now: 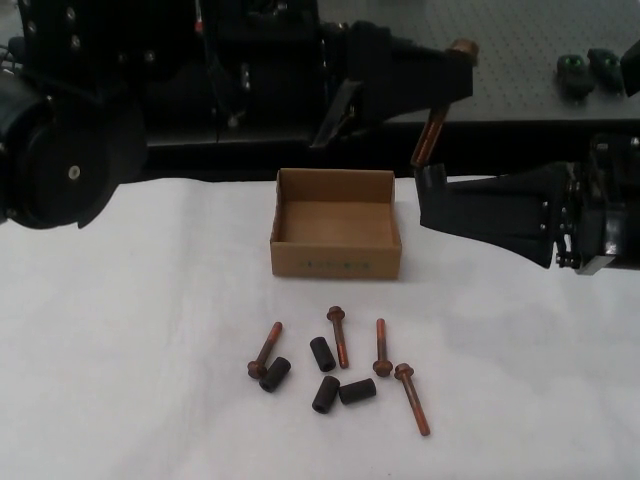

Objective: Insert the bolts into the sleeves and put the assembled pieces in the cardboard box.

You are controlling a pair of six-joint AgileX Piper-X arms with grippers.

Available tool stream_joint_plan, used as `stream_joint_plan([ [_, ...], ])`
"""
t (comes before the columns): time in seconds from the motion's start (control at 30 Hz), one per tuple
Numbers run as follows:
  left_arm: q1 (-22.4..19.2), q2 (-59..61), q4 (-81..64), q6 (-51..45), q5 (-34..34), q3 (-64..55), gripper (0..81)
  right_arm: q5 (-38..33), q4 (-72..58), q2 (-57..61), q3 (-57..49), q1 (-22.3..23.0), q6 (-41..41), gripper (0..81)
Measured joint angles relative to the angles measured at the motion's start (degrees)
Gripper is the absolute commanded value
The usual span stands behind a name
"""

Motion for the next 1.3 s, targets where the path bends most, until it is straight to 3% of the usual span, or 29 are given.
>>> stream_joint_plan([
  [0.53,-2.86,0.00,0.00,-1.21,-1.28,0.00,0.6,-1.98,-0.16,0.00,0.00,0.00,0.00,2.5],
  [1.3,-1.25,-0.10,1.72,0.49,-1.43,0.00,0.6,-1.59,-0.35,0.15,0.00,0.00,1.02,2.5],
])
